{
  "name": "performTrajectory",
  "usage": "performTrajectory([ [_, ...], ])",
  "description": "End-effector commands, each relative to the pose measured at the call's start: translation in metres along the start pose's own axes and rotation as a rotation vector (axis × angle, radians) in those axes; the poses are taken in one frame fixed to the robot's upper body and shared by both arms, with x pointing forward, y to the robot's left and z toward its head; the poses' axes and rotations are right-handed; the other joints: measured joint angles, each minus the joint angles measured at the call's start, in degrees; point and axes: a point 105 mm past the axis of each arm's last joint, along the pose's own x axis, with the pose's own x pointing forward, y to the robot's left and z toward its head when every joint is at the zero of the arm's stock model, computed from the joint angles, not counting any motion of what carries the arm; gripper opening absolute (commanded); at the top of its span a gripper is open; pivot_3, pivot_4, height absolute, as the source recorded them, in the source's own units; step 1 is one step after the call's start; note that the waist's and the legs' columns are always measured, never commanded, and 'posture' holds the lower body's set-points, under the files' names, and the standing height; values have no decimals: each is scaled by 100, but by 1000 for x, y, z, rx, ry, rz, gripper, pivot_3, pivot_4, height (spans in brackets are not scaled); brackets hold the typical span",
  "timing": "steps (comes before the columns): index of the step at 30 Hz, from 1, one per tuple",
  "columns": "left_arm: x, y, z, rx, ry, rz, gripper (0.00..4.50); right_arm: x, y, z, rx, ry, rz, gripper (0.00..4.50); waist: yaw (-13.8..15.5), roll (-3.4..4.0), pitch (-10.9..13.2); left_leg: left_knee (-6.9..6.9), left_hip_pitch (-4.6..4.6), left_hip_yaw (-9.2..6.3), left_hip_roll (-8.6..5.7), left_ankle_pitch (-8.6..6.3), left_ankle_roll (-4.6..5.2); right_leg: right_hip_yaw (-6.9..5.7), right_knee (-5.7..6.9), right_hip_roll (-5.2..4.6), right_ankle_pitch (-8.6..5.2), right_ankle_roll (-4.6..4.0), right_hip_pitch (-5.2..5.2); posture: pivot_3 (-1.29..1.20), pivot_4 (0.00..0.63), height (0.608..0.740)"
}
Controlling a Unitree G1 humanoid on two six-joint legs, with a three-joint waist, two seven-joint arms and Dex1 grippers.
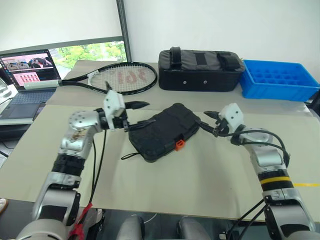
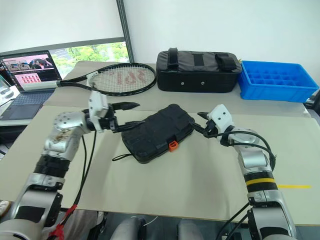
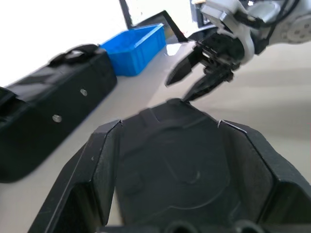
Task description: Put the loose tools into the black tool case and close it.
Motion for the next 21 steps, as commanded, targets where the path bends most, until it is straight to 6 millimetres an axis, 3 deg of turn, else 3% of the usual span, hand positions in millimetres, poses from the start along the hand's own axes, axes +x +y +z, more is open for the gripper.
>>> performTrajectory([
  [1, 17, -9, 0, -11, 23, -59, 3358, -20, 18, -1, 72, 22, 29, 2629, 20, 1, -1, 0, -4, -1, -1, 0, 0, 0, -3, -1, 0, 0, 0, 0, 150, 708],
  [5, 31, -21, -18, -87, 95, -107, 3358, -35, 58, -5, 142, 75, 111, 2629, -13, 7, -2, -1, -5, -3, -4, 0, 0, 2, -16, 0, -3, 4, -2, 0, 150, 708],
  [8, 29, -37, -43, -74, 241, -215, 3358, -34, 84, -4, 189, 84, 131, 2629, -102, 9, -4, -4, -1, -7, -6, 0, 0, 8, -10, 4, -6, 9, -2, 0, 150, 708],
  [10, 29, -37, -54, -106, 301, -218, 3358, -29, 93, -4, 212, 87, 125, 2629, -164, 7, -3, -3, 5, -14, -5, 1, -2, 12, -5, 12, -15, 24, -2, 0, 150, 708],
  [16, 32, -40, -62, -168, 367, -227, 3358, -14, 102, -8, 217, 107, 95, 2629, -205, 10, -7, 5, 26, -28, -9, 4, -5, 11, 1, 14, -24, 41, 22, 0, 150, 708],
  [21, 34, -38, -56, -217, 331, -201, 3358, -6, 106, -13, 246, 117, 88, 2629, -198, 7, -9, 5, 21, -30, -10, 4, -5, 10, -3, 13, -24, 41, 22, 0, 150, 708],
])
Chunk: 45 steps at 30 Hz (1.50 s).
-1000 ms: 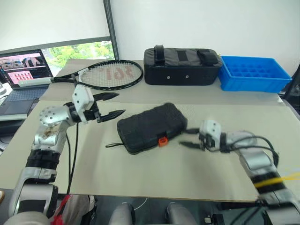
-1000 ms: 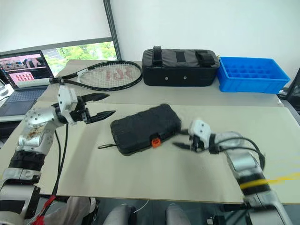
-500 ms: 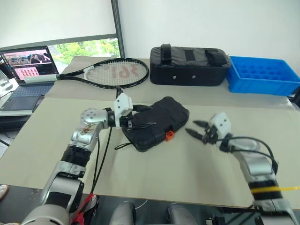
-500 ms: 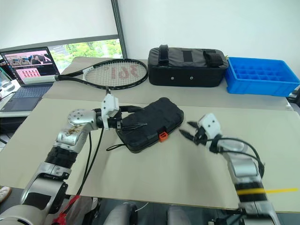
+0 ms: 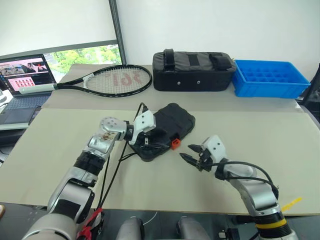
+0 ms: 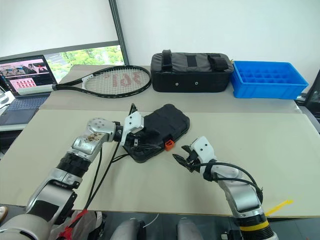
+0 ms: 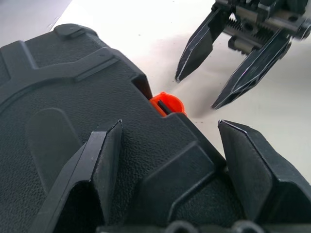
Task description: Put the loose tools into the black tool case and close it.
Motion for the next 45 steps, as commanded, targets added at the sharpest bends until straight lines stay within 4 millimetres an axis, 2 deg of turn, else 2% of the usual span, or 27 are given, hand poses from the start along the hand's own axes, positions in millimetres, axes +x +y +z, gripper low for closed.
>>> performTrajectory([
  [1, -1, -3, -9, -76, 22, -2, 3358, 7, -1, 8, -9, -31, -16, 2629, -1, -1, 0, 0, -1, -2, 0, 0, 0, 0, 0, 0, 0, 0, 0, 0, 150, 708],
  [9, -7, -4, -11, -86, 23, -3, 3358, 21, 4, 8, 8, -27, 25, 2629, -25, -1, 0, -2, -1, -4, 0, 0, 0, -1, 0, 1, 0, 0, -2, 0, 150, 708],
  [32, -9, -3, -13, -97, 15, 17, 3358, 33, 4, 19, 13, -61, 7, 2629, -33, -1, 0, -3, -4, -6, -1, 0, 0, -1, -2, 0, 0, 0, -4, 0, 150, 708],
  [35, -9, -2, -14, -96, 18, 19, 3412, 31, 4, 15, -3, -42, 9, 1961, -33, -1, 0, -4, -5, -6, -1, 0, 0, -1, -2, 0, 0, 0, -4, 0, 150, 708],
  [37, -10, -2, -15, -96, 21, 20, 3412, 30, 4, 14, -8, -34, 7, 1306, -33, -1, 0, -4, -5, -6, -1, 0, 0, -1, -2, 0, 0, 0, -4, 0, 150, 708],
  [38, -9, -2, -15, -96, 23, 21, 3412, 29, 3, 14, -12, -31, 7, 1169, -33, -1, 0, -4, -5, -6, -1, 0, 0, -1, -2, 0, 0, 0, -4, 0, 150, 708],
  [45, -7, -4, -17, -96, 26, 17, 3412, 23, 0, 19, -40, -26, -15, 1169, -22, -1, 0, -4, -6, -7, -2, 0, 0, -1, -3, -1, 0, 1, -4, 0, 150, 708],
])
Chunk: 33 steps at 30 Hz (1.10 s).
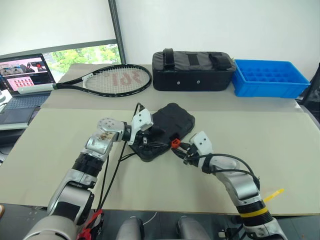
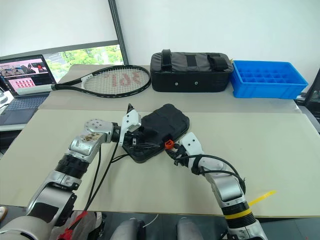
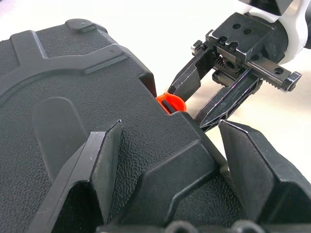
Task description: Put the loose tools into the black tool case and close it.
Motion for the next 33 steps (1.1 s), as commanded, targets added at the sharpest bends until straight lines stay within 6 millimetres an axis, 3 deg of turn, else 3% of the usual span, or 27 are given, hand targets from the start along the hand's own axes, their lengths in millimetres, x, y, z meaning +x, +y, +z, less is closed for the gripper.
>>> performTrajectory([
  [1, 0, -3, -16, -35, 46, 1, 3412, -8, -5, 17, -41, -34, -33, 1169, 2, 0, 0, 0, 0, 0, 0, 0, 0, 0, -1, 0, 0, 0, 0, 0, 150, 708],
  [11, 3, -7, -20, -40, 52, -18, 3412, -15, -4, 35, -42, -53, -34, 1169, 9, 0, 0, -2, -3, 0, -1, 0, 0, -1, -4, -1, 0, 0, -1, 0, 150, 708],
  [28, 3, -9, -20, -38, 52, -23, 3412, 3, -4, 40, -64, -9, -28, 1169, -28, -1, 0, -3, 0, 0, 0, 0, 1, 1, -3, 0, -1, 1, -2, 0, 150, 708],
  [30, 4, -9, -20, -38, 52, -25, 3412, 3, -5, 40, -61, -13, -34, 2175, -29, -1, 0, -3, 0, 0, 0, 0, 1, 1, -3, 0, -1, 1, -2, 0, 150, 708],
  [33, 4, -9, -20, -41, 52, -25, 3412, 0, -5, 39, -62, -10, -40, 3116, -30, -1, 0, -3, 0, 0, 0, 0, 1, 1, -2, 0, -1, 2, -3, 0, 150, 708],
])
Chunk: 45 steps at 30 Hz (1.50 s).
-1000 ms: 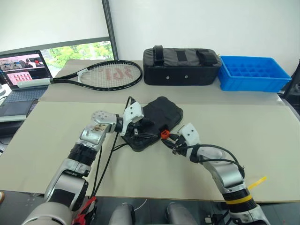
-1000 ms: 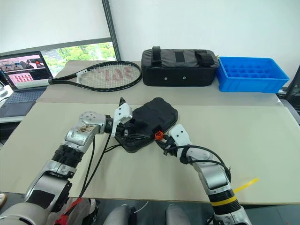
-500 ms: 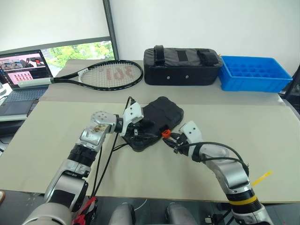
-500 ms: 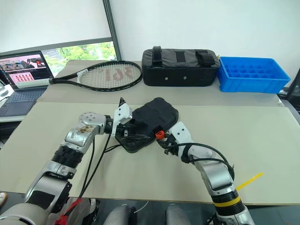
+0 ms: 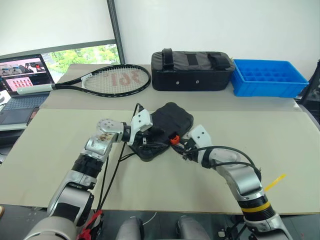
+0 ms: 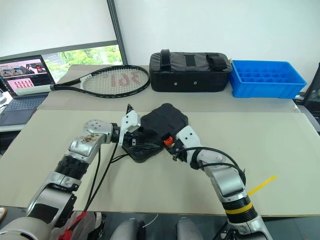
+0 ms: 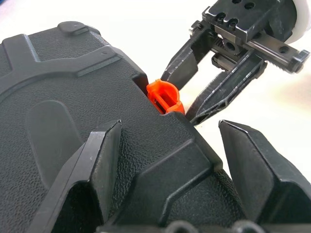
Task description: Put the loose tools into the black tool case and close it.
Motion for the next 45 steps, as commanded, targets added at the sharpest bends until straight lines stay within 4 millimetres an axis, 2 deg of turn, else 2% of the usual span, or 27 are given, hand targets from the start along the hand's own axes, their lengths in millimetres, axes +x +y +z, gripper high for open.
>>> performTrajectory([
  [1, 4, -7, -18, -51, 52, -22, 3412, -6, -6, 19, -35, -62, -34, 3116, 1, 0, 0, 0, 0, 0, 0, 0, 0, 0, 0, 0, 0, 0, 0, 0, 150, 708],
  [10, 3, -5, -20, -56, 54, -17, 3412, -28, -7, 11, -7, -39, -47, 3116, 21, 0, -1, -5, -3, 0, 0, 0, 0, -1, -9, -1, -1, 1, 2, 0, 150, 708],
  [13, 3, -5, -20, -55, 54, -19, 3412, -28, -4, 10, 0, -37, -42, 2413, 13, -1, -1, -5, 0, 0, 0, 0, 0, -1, -6, 0, -1, 1, 1, 0, 150, 708],
  [17, 4, -4, -20, -54, 56, -21, 3412, -23, -2, 11, 1, -38, -35, 1067, 16, -1, 0, -4, -1, 0, -1, 0, 0, -1, -7, -1, -1, 2, 2, 0, 150, 708],
  [27, 2, -3, -20, -53, 56, -12, 3412, -13, -3, 14, -6, -44, -28, 1067, 20, -1, -1, -5, -2, 0, -1, 0, 0, -1, -9, -1, -1, 2, 2, 0, 150, 708],
  [40, 2, -5, -21, -60, 53, -13, 3412, 3, -4, 35, -14, -99, -21, 1067, -43, -3, 1, -5, 5, 0, 2, 0, 0, 2, 0, 2, -1, 1, -1, 0, 150, 708],
  [45, 2, -5, -22, -63, 51, -12, 3412, 4, 0, 34, -10, -95, -8, 1067, -83, -3, 1, -6, 5, -1, 3, 0, 0, 2, 1, 3, -1, 1, -2, 0, 150, 708],
])
